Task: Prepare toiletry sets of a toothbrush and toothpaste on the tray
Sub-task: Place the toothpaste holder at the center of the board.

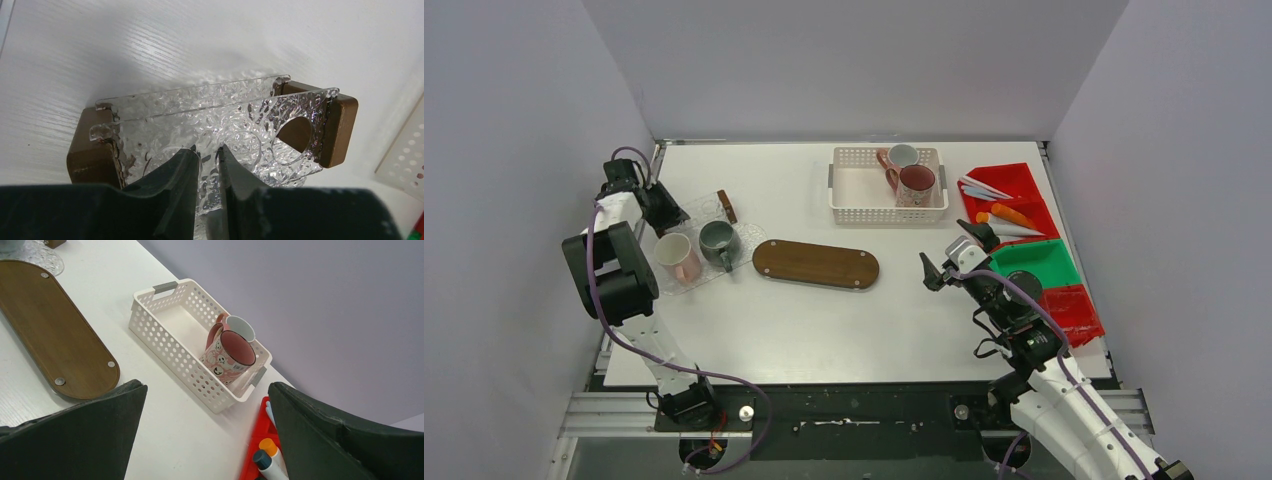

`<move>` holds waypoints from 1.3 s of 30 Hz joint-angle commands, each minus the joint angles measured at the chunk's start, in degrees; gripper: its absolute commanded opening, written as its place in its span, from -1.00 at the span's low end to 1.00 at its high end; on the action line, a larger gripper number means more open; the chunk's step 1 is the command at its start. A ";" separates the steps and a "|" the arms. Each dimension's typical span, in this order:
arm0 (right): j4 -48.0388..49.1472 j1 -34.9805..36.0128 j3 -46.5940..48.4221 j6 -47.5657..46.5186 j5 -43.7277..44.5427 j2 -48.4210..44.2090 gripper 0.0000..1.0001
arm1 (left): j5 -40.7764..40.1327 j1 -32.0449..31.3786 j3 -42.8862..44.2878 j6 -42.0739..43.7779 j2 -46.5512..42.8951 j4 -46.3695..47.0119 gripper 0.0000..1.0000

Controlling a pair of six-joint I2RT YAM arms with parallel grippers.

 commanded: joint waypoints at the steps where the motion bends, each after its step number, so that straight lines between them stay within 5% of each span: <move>1: 3.15 0.01 -0.02 -0.33 -0.66 -0.36 1.00 | -0.05 0.56 1.50 1.21 -0.93 -2.04 -0.56; 18: 3.11 0.11 -0.19 -0.02 -1.09 -2.60 1.00 | -2.07 0.56 3.75 -0.67 -4.08 -2.84 0.39; 39: 2.67 0.21 -0.02 0.11 -1.72 -2.97 1.00 | -5.85 -3.70 2.23 -6.15 -5.23 -1.90 0.53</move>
